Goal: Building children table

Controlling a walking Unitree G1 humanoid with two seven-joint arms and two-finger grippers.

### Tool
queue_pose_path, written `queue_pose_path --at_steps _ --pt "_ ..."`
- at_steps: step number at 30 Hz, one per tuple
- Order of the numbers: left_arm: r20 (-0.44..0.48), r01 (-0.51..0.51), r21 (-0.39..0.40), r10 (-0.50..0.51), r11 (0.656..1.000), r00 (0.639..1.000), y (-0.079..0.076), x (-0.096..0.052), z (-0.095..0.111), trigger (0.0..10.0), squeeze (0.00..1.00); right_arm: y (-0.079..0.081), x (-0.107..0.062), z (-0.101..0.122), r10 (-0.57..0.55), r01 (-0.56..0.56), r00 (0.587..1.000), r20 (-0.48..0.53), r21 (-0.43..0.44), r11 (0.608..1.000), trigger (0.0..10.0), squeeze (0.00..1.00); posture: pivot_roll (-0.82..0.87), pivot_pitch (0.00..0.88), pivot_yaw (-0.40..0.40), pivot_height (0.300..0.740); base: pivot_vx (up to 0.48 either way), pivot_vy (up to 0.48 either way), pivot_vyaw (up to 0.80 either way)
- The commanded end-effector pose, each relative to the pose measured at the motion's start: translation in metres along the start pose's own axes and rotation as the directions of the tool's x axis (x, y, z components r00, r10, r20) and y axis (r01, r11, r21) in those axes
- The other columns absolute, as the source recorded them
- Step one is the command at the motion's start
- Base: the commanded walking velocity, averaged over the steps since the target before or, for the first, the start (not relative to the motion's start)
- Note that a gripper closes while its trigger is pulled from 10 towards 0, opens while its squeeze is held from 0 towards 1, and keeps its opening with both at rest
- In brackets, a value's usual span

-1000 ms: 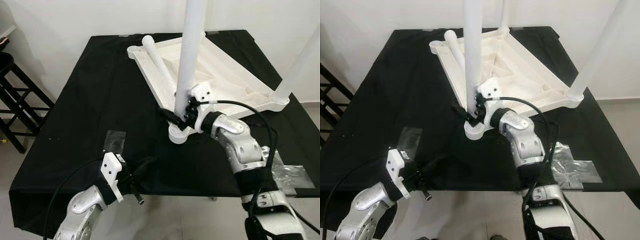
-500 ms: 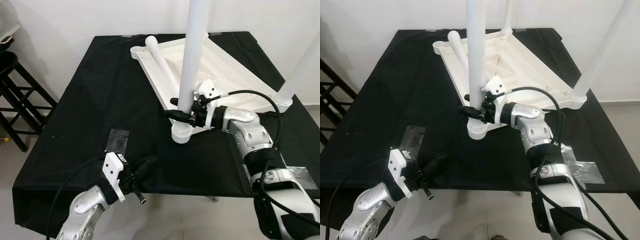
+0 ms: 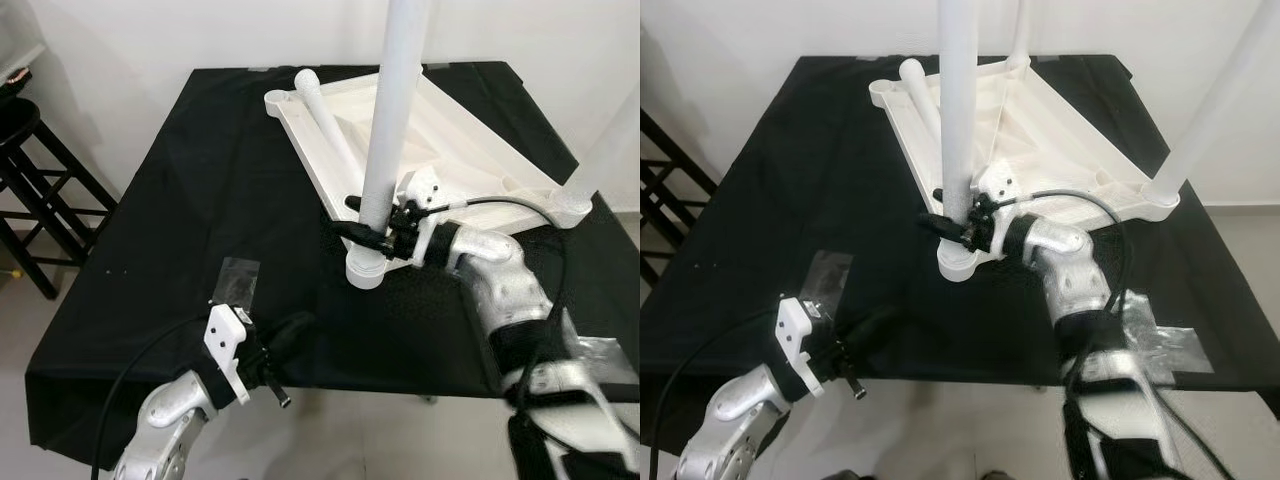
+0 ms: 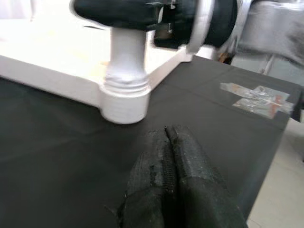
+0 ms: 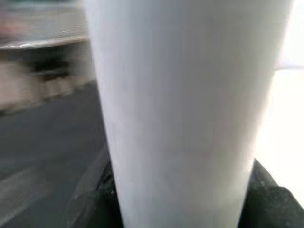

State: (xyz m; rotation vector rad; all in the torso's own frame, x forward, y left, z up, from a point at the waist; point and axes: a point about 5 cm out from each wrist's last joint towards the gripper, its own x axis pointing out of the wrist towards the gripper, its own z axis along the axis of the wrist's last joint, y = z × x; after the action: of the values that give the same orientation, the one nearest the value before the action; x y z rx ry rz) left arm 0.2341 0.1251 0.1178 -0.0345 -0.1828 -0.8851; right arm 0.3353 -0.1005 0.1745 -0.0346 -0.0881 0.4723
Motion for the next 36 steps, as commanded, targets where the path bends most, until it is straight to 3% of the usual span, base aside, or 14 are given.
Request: queue_pose_path --at_steps 1,4,9,10,11,15,16,18,19,27,30,31,35,36 --pt "-0.011 -0.006 -0.008 0.006 1.000 1.000 0.001 -0.005 0.000 10.0 0.00 0.004 -0.013 -0.034 -0.109 0.115 0.977 -0.183 0.018 0.993 0.0 0.00 0.03 0.166 0.010 0.740 0.000 0.000 0.00" --pt "-0.015 0.000 -0.007 0.000 1.000 1.000 0.002 -0.004 -0.002 10.0 0.00 0.054 -0.022 -0.048 0.059 -0.067 0.976 -0.212 -0.033 0.997 0.0 0.00 0.03 0.152 0.013 0.740 0.000 0.000 0.00" --pt "-0.018 0.005 -0.006 -0.005 1.000 1.000 0.002 -0.002 -0.003 10.0 0.00 0.038 -0.010 -0.036 0.037 -0.046 0.983 -0.181 -0.048 0.998 0.0 0.00 0.03 0.147 -0.001 0.740 0.000 0.000 0.00" --pt "-0.017 0.004 -0.006 -0.004 1.000 1.000 0.002 -0.003 -0.003 10.0 0.00 0.035 -0.006 -0.032 0.036 -0.044 0.984 -0.173 -0.046 0.998 2.2 0.00 0.03 0.146 0.000 0.740 0.000 0.000 0.00" --pt "-0.015 0.000 -0.006 0.000 1.000 1.000 0.002 -0.002 -0.003 10.0 0.00 0.032 -0.003 -0.030 0.036 -0.044 0.985 -0.170 -0.044 0.998 10.0 0.00 0.03 0.146 0.000 0.740 0.000 0.000 0.00" --pt "-0.010 -0.013 -0.004 0.013 1.000 1.000 0.002 -0.002 -0.003 10.0 0.00 0.027 0.001 -0.022 0.073 -0.078 0.985 -0.156 -0.030 0.996 10.0 0.00 0.03 0.141 -0.004 0.740 0.000 0.000 0.00" --pt "-0.009 -0.015 -0.004 0.015 1.000 1.000 0.002 -0.001 -0.004 10.0 0.00 0.027 0.002 -0.016 0.102 -0.107 0.984 -0.145 -0.029 0.994 10.0 1.00 0.03 0.136 -0.007 0.740 0.000 0.000 0.00" --pt "-0.009 -0.012 -0.006 0.012 1.000 1.000 0.002 -0.001 -0.004 10.0 0.00 0.026 0.005 -0.007 0.169 -0.173 0.979 -0.116 -0.029 0.984 10.0 1.00 0.03 0.134 -0.007 0.740 0.000 0.000 0.00" --pt "-0.010 -0.008 -0.007 0.008 1.000 1.000 0.001 0.000 -0.004 10.0 0.00 0.025 0.007 0.004 0.272 -0.276 0.959 -0.083 -0.043 0.960 10.0 0.00 0.03 0.129 -0.008 0.740 0.000 0.000 0.00" --pt "-0.009 -0.007 -0.006 0.007 1.000 1.000 0.001 0.002 -0.006 10.0 0.00 0.008 0.001 0.034 0.633 -0.636 0.771 -0.070 -0.143 0.758 10.0 0.00 0.03 0.110 -0.014 0.740 0.000 0.000 0.00" --pt "-0.008 -0.007 -0.005 0.007 1.000 1.000 0.001 0.002 -0.006 10.0 0.00 0.004 0.001 0.034 0.667 -0.672 0.740 -0.085 -0.136 0.728 10.0 0.00 0.03 0.111 -0.012 0.740 0.000 0.000 0.00" --pt "-0.007 -0.008 -0.005 0.007 1.000 1.000 0.001 0.003 -0.006 10.0 0.00 -0.004 0.002 0.035 0.726 -0.733 0.680 -0.102 -0.122 0.669 10.0 0.00 0.03 0.110 -0.012 0.740 0.000 0.000 0.00" --pt "-0.007 -0.007 -0.005 0.007 1.000 1.000 0.001 0.003 -0.006 10.0 0.00 -0.009 0.006 0.037 0.740 -0.746 0.666 -0.094 -0.091 0.660 10.0 0.00 0.04 0.111 -0.012 0.740 0.000 0.000 0.00" --pt "-0.007 -0.007 -0.005 0.007 1.000 1.000 0.001 0.003 -0.006 10.0 0.00 -0.012 0.006 0.037 0.757 -0.763 0.646 -0.098 -0.065 0.643 8.2 0.00 0.04 0.111 -0.012 0.740 0.000 0.000 0.00"
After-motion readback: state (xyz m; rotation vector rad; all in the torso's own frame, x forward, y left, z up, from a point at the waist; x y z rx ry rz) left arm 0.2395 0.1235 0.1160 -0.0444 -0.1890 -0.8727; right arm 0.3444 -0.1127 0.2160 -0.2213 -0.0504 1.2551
